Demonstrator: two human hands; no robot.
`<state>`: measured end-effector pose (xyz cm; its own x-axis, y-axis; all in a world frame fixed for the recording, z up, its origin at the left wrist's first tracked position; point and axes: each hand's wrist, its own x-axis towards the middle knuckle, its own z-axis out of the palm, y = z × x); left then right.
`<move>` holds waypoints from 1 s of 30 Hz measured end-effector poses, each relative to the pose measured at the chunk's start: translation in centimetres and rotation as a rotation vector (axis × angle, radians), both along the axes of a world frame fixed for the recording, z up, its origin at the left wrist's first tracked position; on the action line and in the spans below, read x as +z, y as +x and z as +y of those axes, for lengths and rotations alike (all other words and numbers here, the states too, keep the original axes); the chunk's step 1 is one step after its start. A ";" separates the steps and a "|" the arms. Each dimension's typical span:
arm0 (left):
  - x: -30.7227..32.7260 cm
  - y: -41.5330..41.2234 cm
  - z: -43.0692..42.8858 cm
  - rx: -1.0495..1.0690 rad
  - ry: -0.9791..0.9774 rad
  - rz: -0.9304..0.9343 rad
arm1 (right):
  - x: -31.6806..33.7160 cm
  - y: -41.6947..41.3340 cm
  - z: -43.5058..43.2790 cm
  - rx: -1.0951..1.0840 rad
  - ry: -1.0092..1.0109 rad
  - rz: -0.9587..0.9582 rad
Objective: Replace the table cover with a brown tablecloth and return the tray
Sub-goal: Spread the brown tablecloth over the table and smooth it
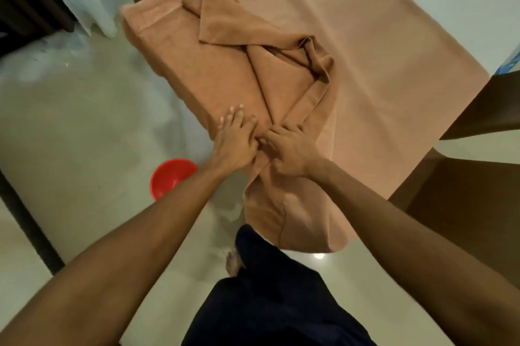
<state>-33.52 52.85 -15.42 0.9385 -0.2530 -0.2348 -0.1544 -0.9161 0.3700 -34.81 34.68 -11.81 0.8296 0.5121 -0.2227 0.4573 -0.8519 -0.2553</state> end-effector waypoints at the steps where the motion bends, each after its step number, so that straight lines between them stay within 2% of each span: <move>1: 0.0 -0.6 -0.2 -0.005 0.004 0.011 | 0.2 -0.1 -0.3 0.029 -0.029 0.008; 7: 0.5 -1.5 -0.8 -0.029 0.104 0.163 | 2.6 0.8 -3.7 0.257 -0.238 0.003; 11: 1.1 -1.3 -1.1 -0.003 0.166 0.241 | 5.4 1.6 -8.3 0.316 -0.316 0.003; 15: 1.2 -1.7 -2.1 0.054 0.208 0.222 | 6.7 1.8 -15.4 0.308 -0.655 0.153; 17: 1.3 -2.1 -3.1 0.121 0.210 0.199 | 6.8 1.8 -16.9 0.315 -0.721 0.162; 20: 1.4 -3.2 -4.9 0.160 0.170 0.070 | 6.9 0.7 -15.5 0.405 -0.458 0.113; 22: 1.2 -4.5 -6.3 0.153 0.117 0.064 | 6.1 -1.0 -13.4 0.523 -0.225 0.112; 23: 1.2 -5.1 -6.7 0.151 0.100 0.084 | 5.4 -2.1 -11.9 0.581 -0.174 0.130; 26: 0.9 -7.2 -7.8 0.180 0.089 0.145 | 4.0 -4.6 -9.4 0.674 -0.177 0.271; 30: 1.4 -8.1 -8.6 0.232 0.115 0.267 | 3.2 -5.8 -9.7 0.587 -0.176 0.264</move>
<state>-41.65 44.24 -14.00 0.8697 0.0010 -0.4936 0.1499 -0.9533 0.2622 -40.64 24.93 -8.62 0.3305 0.7994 -0.5017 0.7988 -0.5200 -0.3023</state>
